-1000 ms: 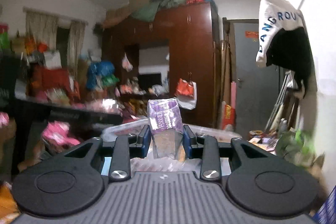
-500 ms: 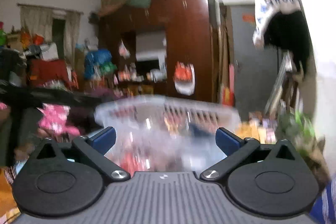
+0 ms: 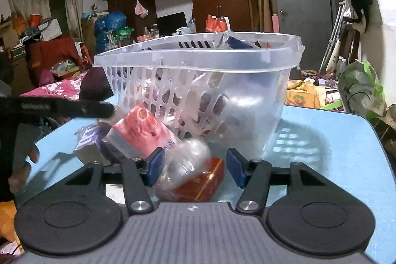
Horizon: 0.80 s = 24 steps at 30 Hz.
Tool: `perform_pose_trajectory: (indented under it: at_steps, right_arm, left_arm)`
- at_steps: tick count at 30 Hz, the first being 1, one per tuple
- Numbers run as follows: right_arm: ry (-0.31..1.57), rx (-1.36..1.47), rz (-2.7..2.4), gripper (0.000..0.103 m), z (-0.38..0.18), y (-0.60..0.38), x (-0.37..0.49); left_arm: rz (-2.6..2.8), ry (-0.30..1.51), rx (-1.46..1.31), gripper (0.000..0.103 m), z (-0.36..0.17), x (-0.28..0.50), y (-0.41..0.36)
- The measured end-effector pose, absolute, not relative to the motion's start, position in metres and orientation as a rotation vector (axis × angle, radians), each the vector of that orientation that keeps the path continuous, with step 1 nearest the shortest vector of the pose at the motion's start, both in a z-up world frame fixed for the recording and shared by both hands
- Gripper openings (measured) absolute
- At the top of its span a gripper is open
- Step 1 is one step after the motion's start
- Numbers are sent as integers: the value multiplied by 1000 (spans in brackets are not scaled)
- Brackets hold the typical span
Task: Organize objects
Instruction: 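Grasp the clear plastic bag with right tool while left tool grasps flat purple packet, drop both in basket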
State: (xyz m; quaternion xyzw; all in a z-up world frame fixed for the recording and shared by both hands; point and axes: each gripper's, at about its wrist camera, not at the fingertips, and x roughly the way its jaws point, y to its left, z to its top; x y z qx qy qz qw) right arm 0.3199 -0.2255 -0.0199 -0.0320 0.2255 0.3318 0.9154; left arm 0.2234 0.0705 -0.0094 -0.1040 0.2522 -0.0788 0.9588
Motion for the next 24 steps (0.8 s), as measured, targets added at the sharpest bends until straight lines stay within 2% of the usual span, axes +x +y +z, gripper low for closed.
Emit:
perform_pose_trajectory:
  at_steps: [2,3,4,5,6,8,11,24]
  right_arm:
    - [459,-76,678,45,-24,-230,320]
    - [451,-80,675,45,-24,-230,318]
    - [439,-82,668,45,-24,-231,317]
    - [432,-84,664,45,-25,-229,318]
    - [424,-83,661,45,-24,-230,316]
    - [409,-77,658,45,-23,-231,315]
    - [390,-62,661,44,-22,-234,313]
    - [316,-32,650,44,-19,-238,305]
  left_arm:
    - [-152,520,-214,98,-13,225,71]
    - [-143,516,-218,96,-13,225,72]
    - [-133,513,-220,87,-13,226,72]
    - [-126,517,-210,64,-13,227,71]
    - [-121,512,-198,55,-13,227,70]
    - [-119,499,-170,49,-11,222,67]
    - [-96,448,-124,45,-7,208,60]
    - [-117,236,-173,43,-5,172,68]
